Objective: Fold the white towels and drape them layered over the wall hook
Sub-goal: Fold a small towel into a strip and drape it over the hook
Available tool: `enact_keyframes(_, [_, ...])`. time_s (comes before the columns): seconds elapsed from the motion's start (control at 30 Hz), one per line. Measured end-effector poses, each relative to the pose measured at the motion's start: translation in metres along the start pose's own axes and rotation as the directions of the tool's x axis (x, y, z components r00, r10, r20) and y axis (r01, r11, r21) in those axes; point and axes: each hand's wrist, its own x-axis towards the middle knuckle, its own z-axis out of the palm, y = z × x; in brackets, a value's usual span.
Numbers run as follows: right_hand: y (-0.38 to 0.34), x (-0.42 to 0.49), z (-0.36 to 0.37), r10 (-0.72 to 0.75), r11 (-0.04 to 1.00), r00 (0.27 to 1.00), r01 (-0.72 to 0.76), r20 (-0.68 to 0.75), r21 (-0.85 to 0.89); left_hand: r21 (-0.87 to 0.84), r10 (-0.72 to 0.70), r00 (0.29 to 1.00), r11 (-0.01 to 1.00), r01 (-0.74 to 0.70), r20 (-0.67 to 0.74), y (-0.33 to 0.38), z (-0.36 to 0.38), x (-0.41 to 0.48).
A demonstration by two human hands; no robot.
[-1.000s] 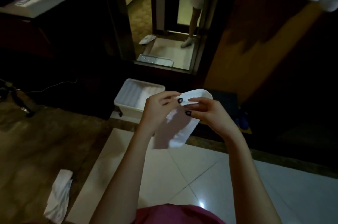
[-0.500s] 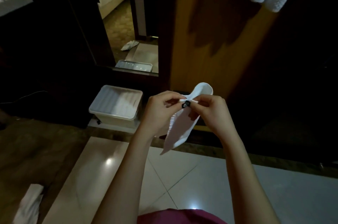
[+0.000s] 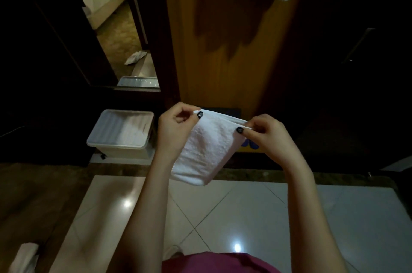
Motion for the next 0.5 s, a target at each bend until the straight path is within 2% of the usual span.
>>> enact_keyframes(0.13, [0.004,-0.003,-0.007,0.0,0.99,0.999,0.007,-0.046,0.143,0.01,0.006,1.0,1.0,-0.006,-0.003,-0.001,0.007,0.004])
enact_keyframes(0.27, [0.001,-0.001,-0.011,-0.058,0.983,0.982,0.088,-0.182,0.161,0.095,0.084,0.996,0.992,-0.083,0.0,0.003,0.012,0.01])
enact_keyframes(0.33, [0.0,0.001,-0.015,-0.087,0.977,0.975,0.124,-0.204,0.173,0.112,0.115,0.993,0.987,-0.115,0.006,0.005,0.014,0.012])
enact_keyframes(0.5, [-0.001,0.001,-0.026,-0.098,0.98,0.983,0.123,-0.158,0.157,-0.184,0.054,0.991,0.982,-0.031,0.124,0.008,0.016,0.009])
